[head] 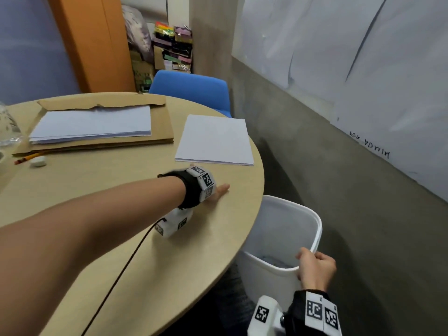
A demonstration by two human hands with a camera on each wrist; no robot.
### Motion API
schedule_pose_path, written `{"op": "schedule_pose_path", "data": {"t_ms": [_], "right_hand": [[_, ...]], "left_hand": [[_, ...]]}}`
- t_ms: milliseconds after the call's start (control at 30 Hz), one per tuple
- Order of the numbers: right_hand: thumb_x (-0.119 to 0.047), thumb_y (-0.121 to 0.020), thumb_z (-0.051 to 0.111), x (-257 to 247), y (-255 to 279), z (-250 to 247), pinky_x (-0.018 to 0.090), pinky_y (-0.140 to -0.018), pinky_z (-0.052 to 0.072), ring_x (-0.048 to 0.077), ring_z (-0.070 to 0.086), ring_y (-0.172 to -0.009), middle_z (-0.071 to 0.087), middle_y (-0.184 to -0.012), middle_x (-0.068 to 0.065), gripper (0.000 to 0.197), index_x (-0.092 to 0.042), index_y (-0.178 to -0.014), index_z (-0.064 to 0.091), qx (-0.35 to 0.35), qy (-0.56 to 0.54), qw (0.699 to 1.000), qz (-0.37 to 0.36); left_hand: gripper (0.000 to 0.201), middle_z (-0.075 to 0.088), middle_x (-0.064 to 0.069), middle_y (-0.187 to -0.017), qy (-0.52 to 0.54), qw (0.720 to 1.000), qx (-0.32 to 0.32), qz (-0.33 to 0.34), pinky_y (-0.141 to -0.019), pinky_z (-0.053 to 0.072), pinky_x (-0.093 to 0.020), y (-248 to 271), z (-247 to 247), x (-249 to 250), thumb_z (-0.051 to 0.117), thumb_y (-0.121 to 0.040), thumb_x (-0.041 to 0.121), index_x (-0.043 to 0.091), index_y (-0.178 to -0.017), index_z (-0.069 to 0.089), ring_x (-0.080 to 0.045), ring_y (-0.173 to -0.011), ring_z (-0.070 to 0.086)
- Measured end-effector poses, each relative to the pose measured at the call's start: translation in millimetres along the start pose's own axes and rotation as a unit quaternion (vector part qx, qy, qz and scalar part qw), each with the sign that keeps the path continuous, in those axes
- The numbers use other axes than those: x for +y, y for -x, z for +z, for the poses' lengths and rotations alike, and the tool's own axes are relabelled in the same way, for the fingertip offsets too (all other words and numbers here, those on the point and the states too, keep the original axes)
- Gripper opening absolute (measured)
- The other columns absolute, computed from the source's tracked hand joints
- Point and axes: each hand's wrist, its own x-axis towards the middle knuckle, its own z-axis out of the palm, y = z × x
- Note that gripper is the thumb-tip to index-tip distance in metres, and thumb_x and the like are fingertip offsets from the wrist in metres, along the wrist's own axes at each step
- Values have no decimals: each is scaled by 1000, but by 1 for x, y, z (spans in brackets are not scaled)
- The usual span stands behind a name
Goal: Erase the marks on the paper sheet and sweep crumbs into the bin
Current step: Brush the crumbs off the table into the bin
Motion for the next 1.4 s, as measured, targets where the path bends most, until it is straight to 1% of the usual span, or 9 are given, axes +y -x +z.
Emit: {"op": "schedule_pose_path", "data": {"t_ms": [167,300,500,700,867,967,1133,1300,1400], "right_hand": [[-4,-61,63,-1,7,-2,26,-56,37,27,50,-67,55,-86,17,49,11,-107,55,-18,-35,999,9],[-13,-47,54,-3,10,-2,28,-60,38,26,51,-71,55,-86,15,63,13,-105,56,-23,-54,998,-2],[8,-73,56,-10,17,0,31,-69,38,25,51,-81,53,-94,14,38,12,-111,52,-19,-24,999,-24],[0,-70,59,-8,26,5,31,-66,39,27,50,-79,53,-93,14,43,11,-111,52,-39,-23,998,-31],[-5,-64,60,-3,31,1,33,-68,40,27,52,-78,56,-90,14,45,7,-108,56,-30,-12,999,-27],[-4,-64,59,-1,34,-4,28,-61,38,26,51,-76,55,-88,13,43,9,-106,56,-35,-26,999,-29],[-14,-76,61,3,32,-15,24,-41,33,20,39,-59,46,-69,6,20,0,-88,53,-41,-67,996,-51],[-20,-56,53,9,32,-24,26,-50,34,22,41,-63,47,-77,9,39,5,-87,56,-36,-52,996,-65],[2,-72,56,16,26,-31,26,-52,35,24,47,-73,51,-84,10,24,1,-95,52,-35,-39,998,-35]], "left_hand": [[75,-2,-9,-160,-17,976,-70,204,-117,-2,-42,41,22,81,23,-95,58,10,-151,6,-30,-147,-3],[53,11,-15,-157,65,937,-123,321,-116,7,-37,68,-2,92,20,-104,31,7,-150,12,-32,-146,8],[79,-3,-20,-157,96,993,21,-58,-119,3,-46,26,-25,-44,12,-94,60,4,-150,8,-35,-146,2],[75,14,-22,-155,109,979,-31,-172,-113,17,-29,68,7,-108,20,-99,51,-7,-146,12,-32,-144,16],[58,14,-13,-157,151,985,-75,-21,-96,19,-17,121,4,-29,19,-103,35,-2,-147,11,-23,-143,18],[70,8,-15,-158,119,986,-33,116,-111,10,-25,131,19,37,19,-99,51,1,-149,13,-28,-145,13],[62,29,-23,-150,211,941,-167,205,-110,17,-28,141,44,111,20,-103,39,-9,-136,38,-31,-140,27],[37,52,-15,-133,211,948,-9,238,-100,37,-38,121,39,132,33,-101,14,6,-135,45,-31,-124,49],[33,58,-15,-124,257,936,78,226,-90,45,-37,107,31,135,43,-91,1,5,-121,56,-33,-116,55]]}}
